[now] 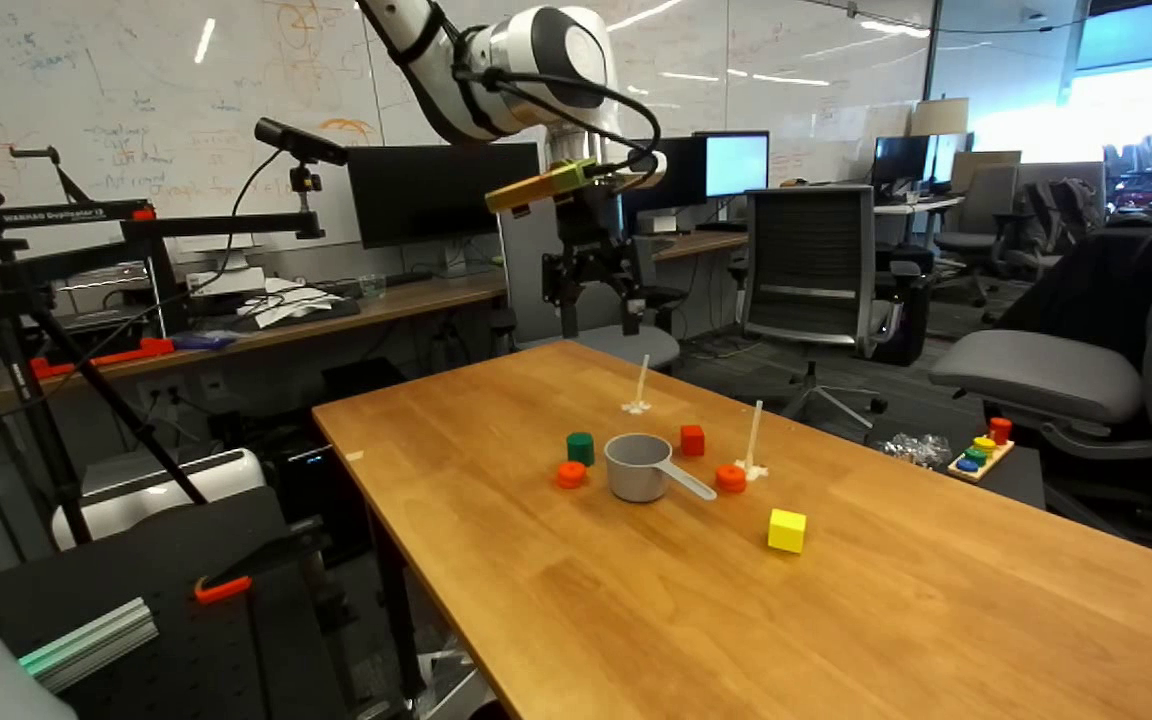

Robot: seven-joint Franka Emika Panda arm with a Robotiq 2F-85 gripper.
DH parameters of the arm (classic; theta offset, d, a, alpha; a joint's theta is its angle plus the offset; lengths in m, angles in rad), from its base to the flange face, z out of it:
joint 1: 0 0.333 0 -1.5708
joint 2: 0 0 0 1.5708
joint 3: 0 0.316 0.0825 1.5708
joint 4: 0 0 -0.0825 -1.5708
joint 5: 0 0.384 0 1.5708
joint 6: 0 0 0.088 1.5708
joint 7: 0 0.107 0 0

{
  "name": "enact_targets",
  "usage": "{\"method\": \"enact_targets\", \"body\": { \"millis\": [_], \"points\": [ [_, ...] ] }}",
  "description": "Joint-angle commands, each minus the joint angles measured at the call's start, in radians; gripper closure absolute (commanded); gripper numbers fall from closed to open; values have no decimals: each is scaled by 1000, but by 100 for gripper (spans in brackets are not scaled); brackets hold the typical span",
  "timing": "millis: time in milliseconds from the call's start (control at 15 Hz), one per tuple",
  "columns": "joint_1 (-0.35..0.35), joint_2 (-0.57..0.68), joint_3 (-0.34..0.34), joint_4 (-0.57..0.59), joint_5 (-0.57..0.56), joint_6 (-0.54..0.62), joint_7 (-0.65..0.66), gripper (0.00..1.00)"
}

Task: Put the green, orange and yellow b=objects and put them in the pot

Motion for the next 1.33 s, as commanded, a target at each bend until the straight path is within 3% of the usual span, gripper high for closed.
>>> {"method": "enact_targets", "body": {
  "millis": [0,400,800,1067,1267],
  "points": [
    [46,136,-23,168,-49,-126,-31,0],
    [89,274,-7,328,-77,-357,-207,0],
    [158,360,15,412,-157,-506,-372,0],
    [209,417,9,455,-243,-478,-359,0],
    [219,461,22,509,-221,-437,-349,0]
  ]
}}
